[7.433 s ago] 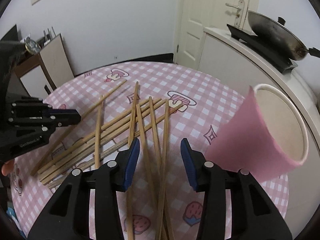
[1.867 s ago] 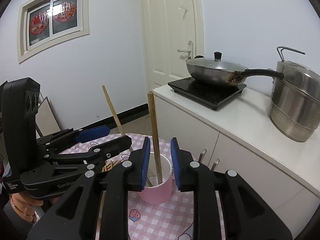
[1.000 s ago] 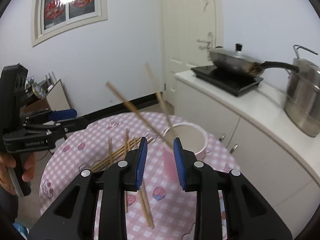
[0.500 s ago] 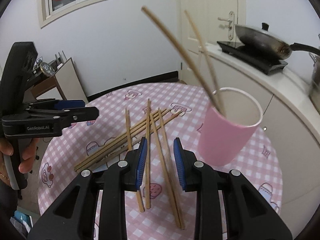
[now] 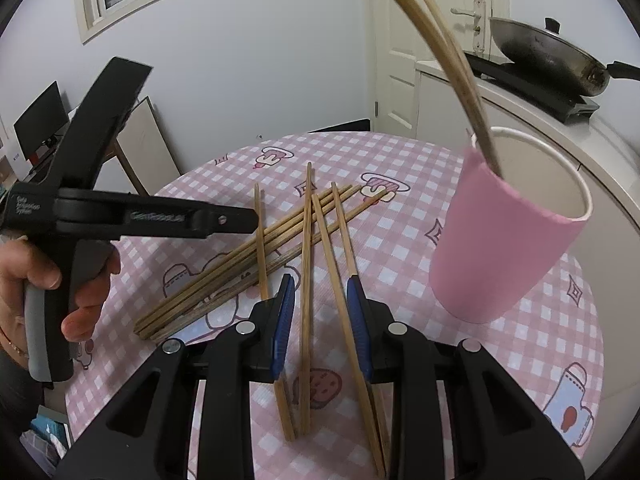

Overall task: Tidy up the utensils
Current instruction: 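Close the left tool on another chopstick while the right tool lowers to the pile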

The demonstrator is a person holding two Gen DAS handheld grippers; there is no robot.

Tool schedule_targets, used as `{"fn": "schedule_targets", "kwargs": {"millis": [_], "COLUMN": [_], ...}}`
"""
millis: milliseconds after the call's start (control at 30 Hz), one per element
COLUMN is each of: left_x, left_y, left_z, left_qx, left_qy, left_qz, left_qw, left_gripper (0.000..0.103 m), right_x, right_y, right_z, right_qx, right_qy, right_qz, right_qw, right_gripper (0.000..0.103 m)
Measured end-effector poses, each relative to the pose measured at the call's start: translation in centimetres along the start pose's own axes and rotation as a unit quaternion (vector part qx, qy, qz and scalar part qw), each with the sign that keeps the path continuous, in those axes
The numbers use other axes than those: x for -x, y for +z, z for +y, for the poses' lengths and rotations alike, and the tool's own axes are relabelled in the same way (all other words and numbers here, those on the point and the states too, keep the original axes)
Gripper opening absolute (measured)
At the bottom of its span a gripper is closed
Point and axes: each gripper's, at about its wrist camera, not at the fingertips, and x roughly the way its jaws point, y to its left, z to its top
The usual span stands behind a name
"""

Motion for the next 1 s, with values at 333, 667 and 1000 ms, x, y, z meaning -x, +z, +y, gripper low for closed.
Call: {"fn": "schedule_targets", "kwargs": {"millis": [333,667,1000], "left_x": [-1.9,-2.0,0.8], "left_y": [1.2,1.3,1.8], "left_z": [-0.5,0.2,1.9], "left_qx": [-0.002,-0.019,0.000], "left_qy": [0.030,0.054,0.029], "left_qz": [0.012,-0.003,-0.029], "left_qw": [0.9995,0.9984,0.9992], "left_gripper": [0.033,0.005,0.005], "right_x": [-1.7,-2.5,-4.8], "right_y": [0.2,0.6,2.5], "right_z": [-0.6,-0.1,2.5], "right_qx": [0.000,0.005,0.032], "right_qy": [0.008,0.013,0.008], "right_qz": [0.007,0.011,0.018], "right_qw": [1.000,1.000,0.999], "right_gripper": [0.025,0.025,0.025]}}
